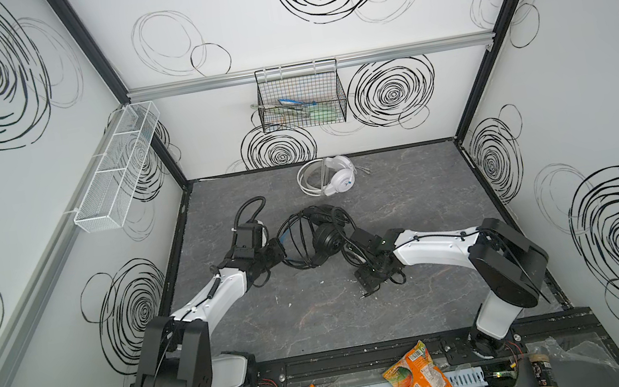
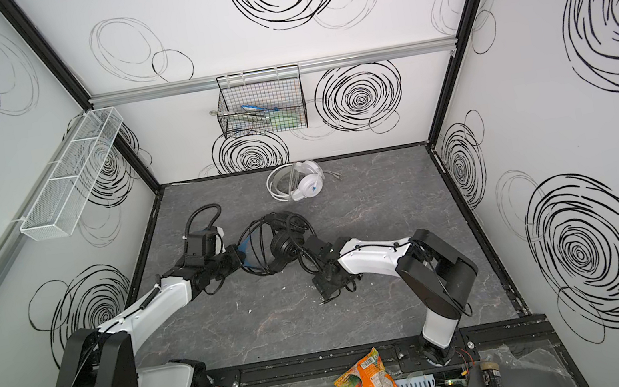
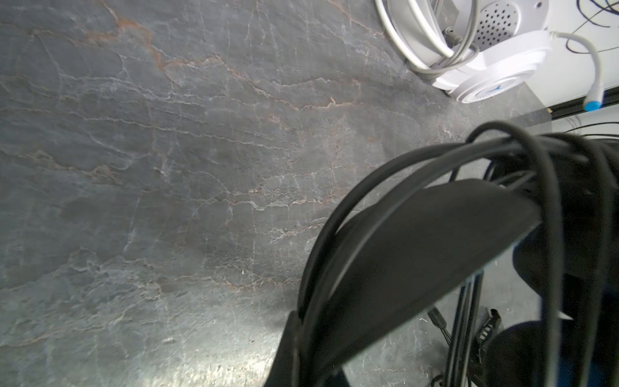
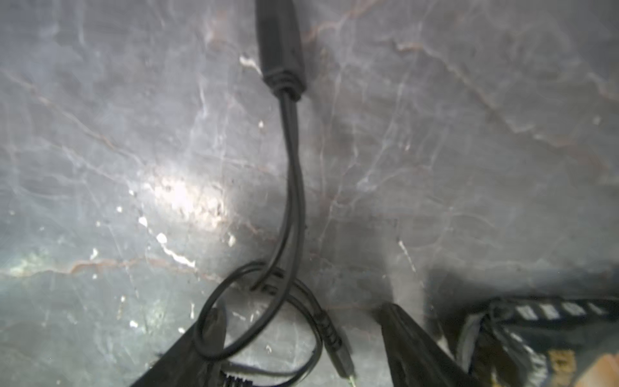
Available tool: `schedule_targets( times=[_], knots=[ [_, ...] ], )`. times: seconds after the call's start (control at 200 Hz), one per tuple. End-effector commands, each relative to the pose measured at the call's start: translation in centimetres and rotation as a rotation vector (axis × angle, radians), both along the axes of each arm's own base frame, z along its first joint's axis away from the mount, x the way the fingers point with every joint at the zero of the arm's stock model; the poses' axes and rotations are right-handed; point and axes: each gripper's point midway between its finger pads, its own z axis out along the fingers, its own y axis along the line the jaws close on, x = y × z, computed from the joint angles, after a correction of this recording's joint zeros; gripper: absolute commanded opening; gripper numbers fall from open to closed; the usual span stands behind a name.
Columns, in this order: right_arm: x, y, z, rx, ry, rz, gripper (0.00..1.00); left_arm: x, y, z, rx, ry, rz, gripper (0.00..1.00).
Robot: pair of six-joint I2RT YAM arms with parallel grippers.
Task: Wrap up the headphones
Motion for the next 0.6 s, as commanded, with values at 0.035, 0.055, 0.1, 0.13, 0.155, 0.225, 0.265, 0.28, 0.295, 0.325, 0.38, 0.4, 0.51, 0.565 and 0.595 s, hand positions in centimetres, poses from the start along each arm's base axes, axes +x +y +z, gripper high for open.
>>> schedule_targets(
  times=[0.035,0.055,0.1,0.13,0.155,0.225,0.265,0.28,0.295,0.325,0.38,0.4,0.51,0.565,0.595],
  knots=[
    [-0.9,-0.9,-2.7,-0.059,0.033,-0.01,0.59,2.1,-1.6,2.8,-0.094,-0.132,-0.065,0.0],
    [-1.0,-0.9,-2.8,-0.058,0.036,-0.012,0.55,2.2,-1.6,2.9,-0.1,-0.133,-0.063,0.0],
    [-1.4,-0.7,-3.0,-0.057,0.045,-0.012,0.46,2.2,-1.7,2.9,-0.109,-0.135,-0.062,0.0],
    [-1.7,-0.5,-3.1,-0.061,0.05,-0.007,0.41,2.2,-1.7,2.8,-0.116,-0.135,-0.059,0.0],
    [-2.0,-0.3,-3.3,-0.066,0.053,-0.002,0.38,2.2,-1.8,2.8,-0.124,-0.136,-0.058,0.0],
    [-2.8,0.0,-3.9,-0.089,0.071,0.014,0.26,2.2,-1.9,2.8,-0.138,-0.136,-0.055,0.0],
    [-3.2,0.1,-4.1,-0.105,0.083,0.023,0.18,2.3,-2.0,2.8,-0.14,-0.137,-0.057,0.0],
    [-3.3,0.2,-4.1,-0.108,0.085,0.027,0.16,2.4,-2.0,2.9,-0.14,-0.137,-0.056,0.0],
    [-3.4,0.3,-4.0,-0.111,0.087,0.031,0.14,2.4,-2.0,2.9,-0.139,-0.137,-0.056,0.0],
    [-3.7,0.4,-3.8,-0.115,0.086,0.044,0.1,2.5,-2.0,2.9,-0.138,-0.138,-0.057,0.0],
    [-4.2,0.9,-3.1,-0.109,0.073,0.073,0.05,2.7,-2.0,3.0,-0.134,-0.142,-0.058,0.0],
    [-4.5,1.2,-2.7,-0.103,0.064,0.087,0.03,2.8,-1.9,3.1,-0.132,-0.145,-0.056,0.0],
    [-6.1,3.1,0.3,-0.049,0.007,0.188,0.0,3.2,-1.9,3.1,-0.129,-0.146,-0.049,0.0],
    [-7.1,4.2,2.0,-0.016,-0.021,0.248,0.0,3.4,-1.9,3.0,-0.125,-0.145,-0.047,0.0],
    [-7.7,5.0,3.0,0.003,-0.039,0.282,0.0,3.6,-1.9,3.0,-0.124,-0.145,-0.046,0.0]
  ],
)
